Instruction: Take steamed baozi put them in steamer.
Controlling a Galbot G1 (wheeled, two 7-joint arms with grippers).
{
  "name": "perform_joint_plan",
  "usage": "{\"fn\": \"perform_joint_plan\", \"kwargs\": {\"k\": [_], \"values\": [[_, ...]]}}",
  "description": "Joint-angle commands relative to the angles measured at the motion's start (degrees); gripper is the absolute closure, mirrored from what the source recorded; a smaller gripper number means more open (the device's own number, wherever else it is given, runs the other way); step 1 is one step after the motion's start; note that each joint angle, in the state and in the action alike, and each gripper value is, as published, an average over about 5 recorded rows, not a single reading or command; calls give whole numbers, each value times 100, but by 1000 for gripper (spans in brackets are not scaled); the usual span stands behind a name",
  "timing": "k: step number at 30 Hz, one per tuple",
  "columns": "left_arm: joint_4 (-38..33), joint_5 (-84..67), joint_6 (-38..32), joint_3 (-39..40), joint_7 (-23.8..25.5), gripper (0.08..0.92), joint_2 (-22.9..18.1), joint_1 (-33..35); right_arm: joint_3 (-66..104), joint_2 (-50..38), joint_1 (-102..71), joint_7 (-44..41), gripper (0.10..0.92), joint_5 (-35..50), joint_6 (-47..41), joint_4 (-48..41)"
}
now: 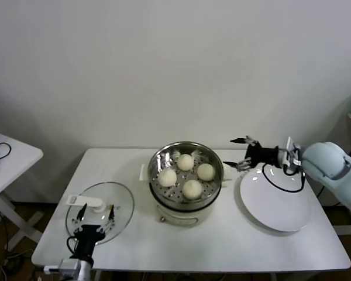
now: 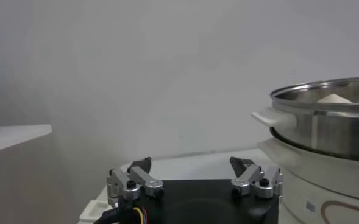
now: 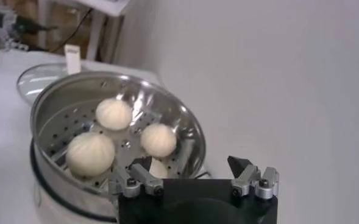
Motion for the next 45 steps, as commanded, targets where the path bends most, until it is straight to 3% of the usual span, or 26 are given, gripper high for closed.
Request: {"fn": "perform_joint_plan", "kwargs": {"k": [1,12,21,32,45], "values": [[-3,0,-40,-14,-14,177,-40,10,4398,1263,-4413,941,203,-739,688,635],[37,-16,-33,-110,-9,177,-40,-47,5427,3733,-5890,1495,203,-1751,1582,1114],[20,-32,-28,-193,2,177,-61,-96,5571,4993,-6650,1670,203,-1953,2000,1082],[19,-66,-58,-220,34,177,-80,-126,5700,5284,-7028,1634,203,-1608,2146,979],[48,-47,-281,-285,331,177,-53,-18,5996,4912,-7001,1619,203,-1218,2131,740]]}}
